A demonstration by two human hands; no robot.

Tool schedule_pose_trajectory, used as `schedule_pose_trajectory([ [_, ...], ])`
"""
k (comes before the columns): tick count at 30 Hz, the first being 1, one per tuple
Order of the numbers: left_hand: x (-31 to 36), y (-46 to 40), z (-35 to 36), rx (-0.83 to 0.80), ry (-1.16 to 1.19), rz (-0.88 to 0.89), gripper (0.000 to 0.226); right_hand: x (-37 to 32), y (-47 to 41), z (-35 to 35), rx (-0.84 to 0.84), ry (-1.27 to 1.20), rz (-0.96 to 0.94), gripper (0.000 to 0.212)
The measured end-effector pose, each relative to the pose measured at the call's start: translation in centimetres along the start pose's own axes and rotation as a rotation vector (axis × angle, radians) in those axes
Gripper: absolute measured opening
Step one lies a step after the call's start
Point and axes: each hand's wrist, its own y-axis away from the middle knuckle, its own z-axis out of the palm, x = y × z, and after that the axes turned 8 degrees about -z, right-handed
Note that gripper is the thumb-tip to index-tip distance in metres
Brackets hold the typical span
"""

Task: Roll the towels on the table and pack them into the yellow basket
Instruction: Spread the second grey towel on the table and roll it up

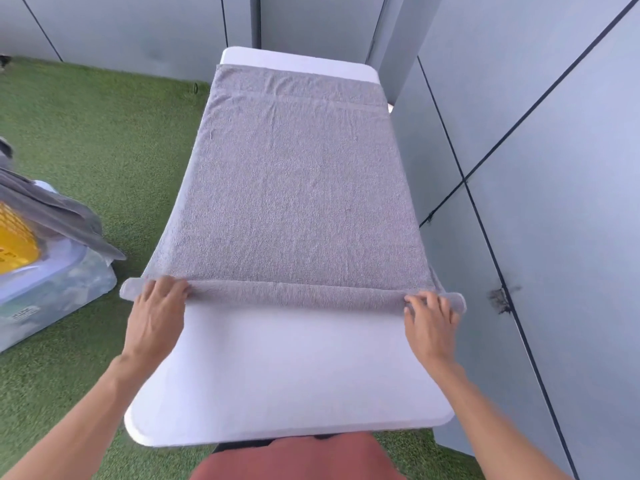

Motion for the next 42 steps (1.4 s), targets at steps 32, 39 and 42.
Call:
schedule_pose_trajectory([
  [32, 0.7, -1.9, 0.5, -0.277, -0.056, 0.020, 0.041, -1.6, -2.7, -0.2, -0.248, -0.051, -0.035, 0.037],
  [39, 0.1, -3.3, -2.7, -0.636, 0.031, -0.036, 0.037, 1.1, -4.4, -2.9, -0.690, -0.297, -0.019, 0.009],
  [42, -0.7, -4.1, -3.4, -0.584, 0.169, -0.083, 0.033, 1.5, -5.1, -2.7, -0.591, -0.595, 0.216, 0.039],
])
